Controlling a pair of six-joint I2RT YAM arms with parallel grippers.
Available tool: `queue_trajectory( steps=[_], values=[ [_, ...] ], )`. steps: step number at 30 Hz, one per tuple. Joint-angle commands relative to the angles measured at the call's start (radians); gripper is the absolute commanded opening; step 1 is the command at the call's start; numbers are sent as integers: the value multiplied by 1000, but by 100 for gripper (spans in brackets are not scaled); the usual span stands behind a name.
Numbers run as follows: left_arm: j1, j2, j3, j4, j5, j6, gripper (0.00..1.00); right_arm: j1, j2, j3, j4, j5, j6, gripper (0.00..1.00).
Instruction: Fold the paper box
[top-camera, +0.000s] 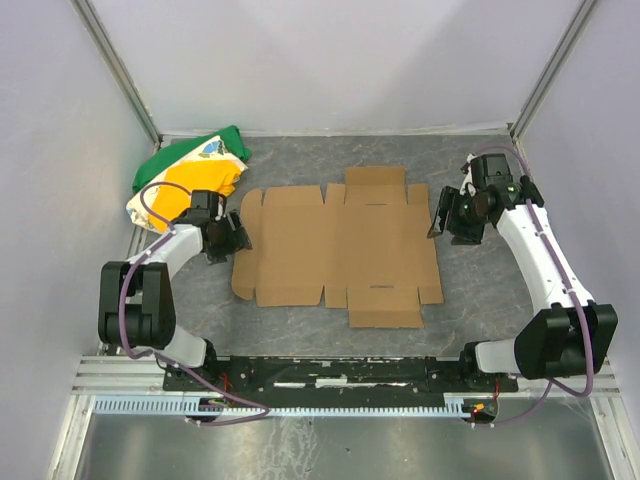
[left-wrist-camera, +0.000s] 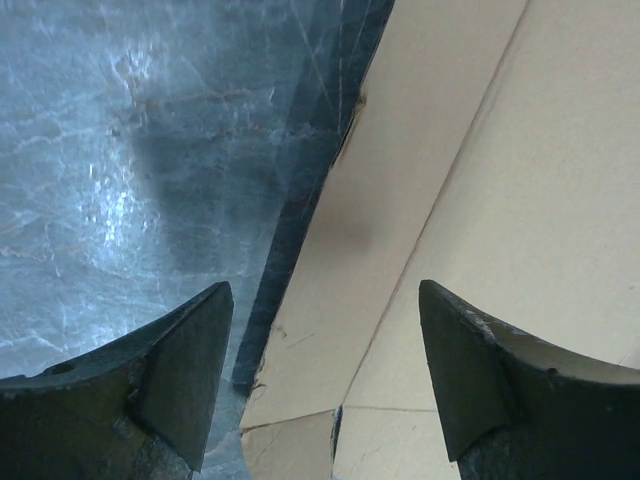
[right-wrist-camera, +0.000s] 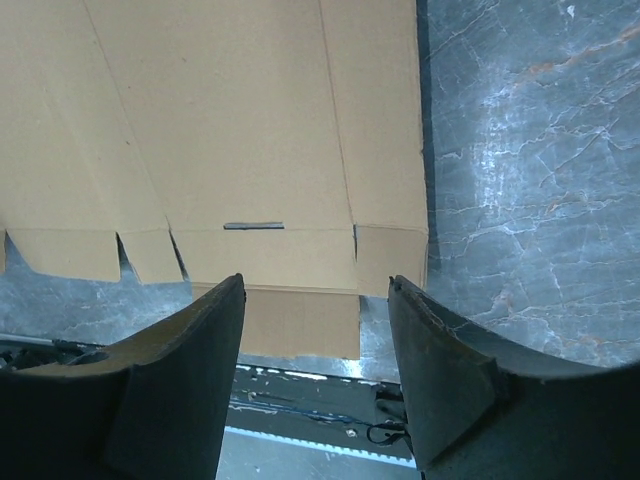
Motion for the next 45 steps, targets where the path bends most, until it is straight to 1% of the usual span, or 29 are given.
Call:
queue_trajectory(
  steps=[1,6,10,18,26,31,33,35,37,39,43,45],
  values=[
    [-1,12,68,84,-20,49,81,-1,-15,-10,17,-34,-17,67],
    [-1,61,86,97,0,58,79,-1,-23,-31,24,-25,-16,67],
    [0,89,58,167,43,43,77,-1,-24,-31,24,-23,-17,67],
    [-1,111,35,207,46,43,74,-2,-41,-31,17,-9,-19,66],
    [-2,154,16,239,67,44,66,-1,-40,-35,21,-12,-17,66],
    [-1,159,12,244,71,45,64,-2,-47,-43,23,-12,-16,66],
    [-1,160,12,244,75,47,61,-1,-50,-49,26,-12,-14,66],
    [-1,160,11,244,87,47,56,-1,-52,-55,27,-10,-14,66],
    [-2,155,12,243,101,51,48,-1,-54,-58,29,-8,-13,66],
    [-2,145,14,236,113,53,37,-1,-55,-62,29,-5,-13,66],
    [-1,112,53,189,132,56,8,-2,-52,-66,31,-1,-13,66],
    [-1,91,99,152,142,56,3,-1,-50,-67,32,-1,-13,66]
  ],
)
